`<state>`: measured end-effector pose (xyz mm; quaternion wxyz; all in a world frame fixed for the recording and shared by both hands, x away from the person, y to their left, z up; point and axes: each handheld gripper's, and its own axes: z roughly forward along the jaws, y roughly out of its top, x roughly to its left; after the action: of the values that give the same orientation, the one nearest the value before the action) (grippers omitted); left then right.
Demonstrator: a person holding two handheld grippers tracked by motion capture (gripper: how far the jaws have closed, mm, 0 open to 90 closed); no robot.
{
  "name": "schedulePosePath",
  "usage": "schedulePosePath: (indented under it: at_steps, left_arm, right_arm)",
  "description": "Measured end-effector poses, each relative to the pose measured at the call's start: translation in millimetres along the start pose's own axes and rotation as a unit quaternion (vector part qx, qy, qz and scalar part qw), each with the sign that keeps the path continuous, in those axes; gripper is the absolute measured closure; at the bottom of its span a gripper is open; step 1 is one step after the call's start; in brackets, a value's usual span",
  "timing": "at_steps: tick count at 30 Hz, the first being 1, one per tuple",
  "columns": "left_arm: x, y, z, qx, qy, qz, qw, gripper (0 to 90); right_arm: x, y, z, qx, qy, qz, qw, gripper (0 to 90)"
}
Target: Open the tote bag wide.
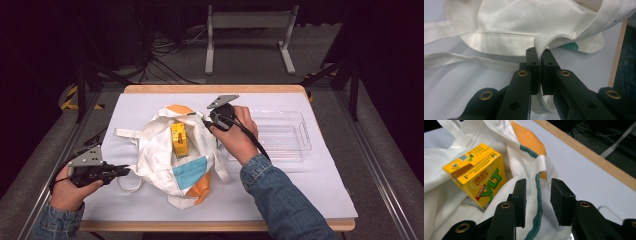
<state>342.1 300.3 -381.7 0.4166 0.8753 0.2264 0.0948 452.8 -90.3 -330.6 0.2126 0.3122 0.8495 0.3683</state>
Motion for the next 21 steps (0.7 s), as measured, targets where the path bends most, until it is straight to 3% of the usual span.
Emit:
schedulePosePath:
  at_steps: [5,11,17,21]
  left_arm:
    - [-1.8,1.9,-0.5,-0.003,0.000,0.002,1.0000,86.7]
    - [-2.9,4.2,0.3,-0.010,0.001,0.003,0.9999,86.8]
    - [-3.9,6.7,3.1,-0.012,0.001,0.002,0.9999,86.8]
    - [-4.1,6.9,3.9,-0.013,0.001,0.002,0.9999,86.8]
  right_arm:
    - [4.1,-0.7,-25.6,-0.030,0.023,0.004,0.9993,66.8]
    - [23.0,-6.8,-55.6,-0.056,0.079,-0.004,0.9953,66.1]
    - [43.8,-16.6,-70.3,-0.065,0.132,-0.025,0.9888,64.9]
    - [53.0,-22.0,-76.4,-0.074,0.182,-0.031,0.9799,62.2]
